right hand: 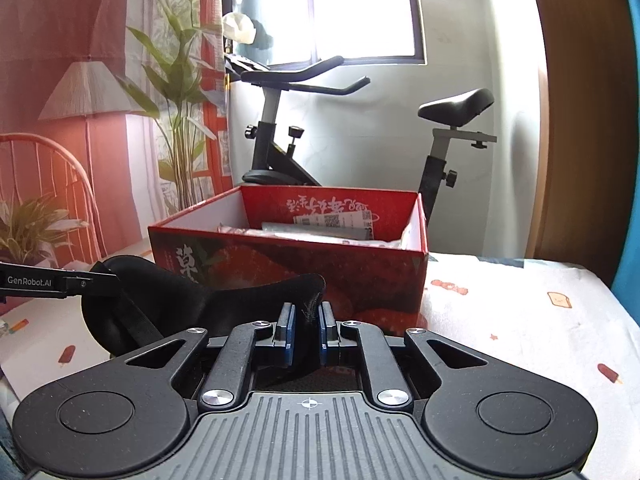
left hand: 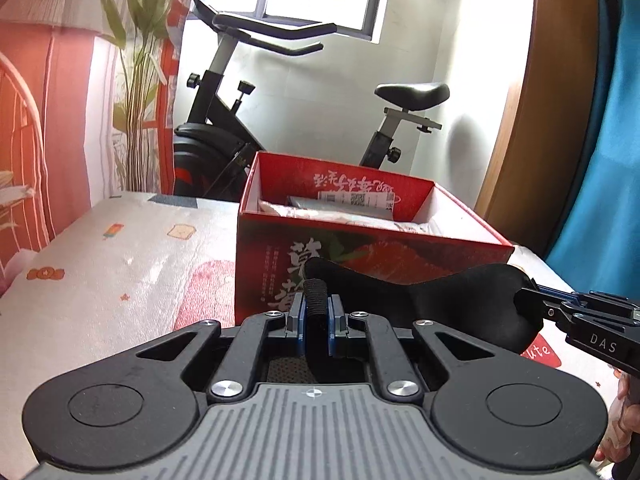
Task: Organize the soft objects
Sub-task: 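Lift the black mask with both tools and carry it over the box, then lower the black mask into the box and open both tools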
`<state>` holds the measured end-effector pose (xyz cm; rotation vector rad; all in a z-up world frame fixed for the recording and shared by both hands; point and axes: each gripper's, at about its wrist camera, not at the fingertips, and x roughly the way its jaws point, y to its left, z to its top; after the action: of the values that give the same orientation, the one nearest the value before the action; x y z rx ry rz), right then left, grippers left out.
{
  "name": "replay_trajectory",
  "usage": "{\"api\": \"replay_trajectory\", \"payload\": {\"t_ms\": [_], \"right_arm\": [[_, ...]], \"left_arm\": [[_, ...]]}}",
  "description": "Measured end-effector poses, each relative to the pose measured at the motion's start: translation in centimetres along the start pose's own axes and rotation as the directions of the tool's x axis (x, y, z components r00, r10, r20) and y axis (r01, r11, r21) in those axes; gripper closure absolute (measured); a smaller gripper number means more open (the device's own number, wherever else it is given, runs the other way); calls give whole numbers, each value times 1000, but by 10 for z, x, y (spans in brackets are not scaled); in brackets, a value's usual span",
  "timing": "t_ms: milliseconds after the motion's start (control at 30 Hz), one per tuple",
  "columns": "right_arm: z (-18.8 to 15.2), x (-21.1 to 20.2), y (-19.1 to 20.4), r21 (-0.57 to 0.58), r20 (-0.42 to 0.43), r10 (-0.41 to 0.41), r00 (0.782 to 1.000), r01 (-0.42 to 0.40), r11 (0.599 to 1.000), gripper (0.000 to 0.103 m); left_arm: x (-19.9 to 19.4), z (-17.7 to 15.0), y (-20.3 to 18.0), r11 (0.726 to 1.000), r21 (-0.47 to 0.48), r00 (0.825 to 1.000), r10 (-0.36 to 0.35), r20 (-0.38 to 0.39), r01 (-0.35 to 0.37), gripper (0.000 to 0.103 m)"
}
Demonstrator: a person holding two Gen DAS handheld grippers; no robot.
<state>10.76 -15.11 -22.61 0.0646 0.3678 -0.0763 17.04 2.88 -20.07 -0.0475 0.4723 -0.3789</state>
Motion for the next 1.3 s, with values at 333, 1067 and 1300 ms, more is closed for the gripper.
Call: {"api": "replay_trajectory", "payload": {"t_ms": [333, 1067, 1300], "right_arm": [[67, 13, -5, -40, 71, 41, 997, -38, 998, 92], [94, 164, -28, -67, -160, -59, 985, 49, 997, 92], [84, 173, -40, -1, -234, -43, 971, 44, 999, 92]], "left_arm": [[14, 64, 5, 999, -27, 996, -43, 73, 45, 92], [153, 89, -11, 986, 164, 993, -5, -121, 25, 92], [166, 86, -2, 992, 123, 976, -16, -218, 43, 92]]}}
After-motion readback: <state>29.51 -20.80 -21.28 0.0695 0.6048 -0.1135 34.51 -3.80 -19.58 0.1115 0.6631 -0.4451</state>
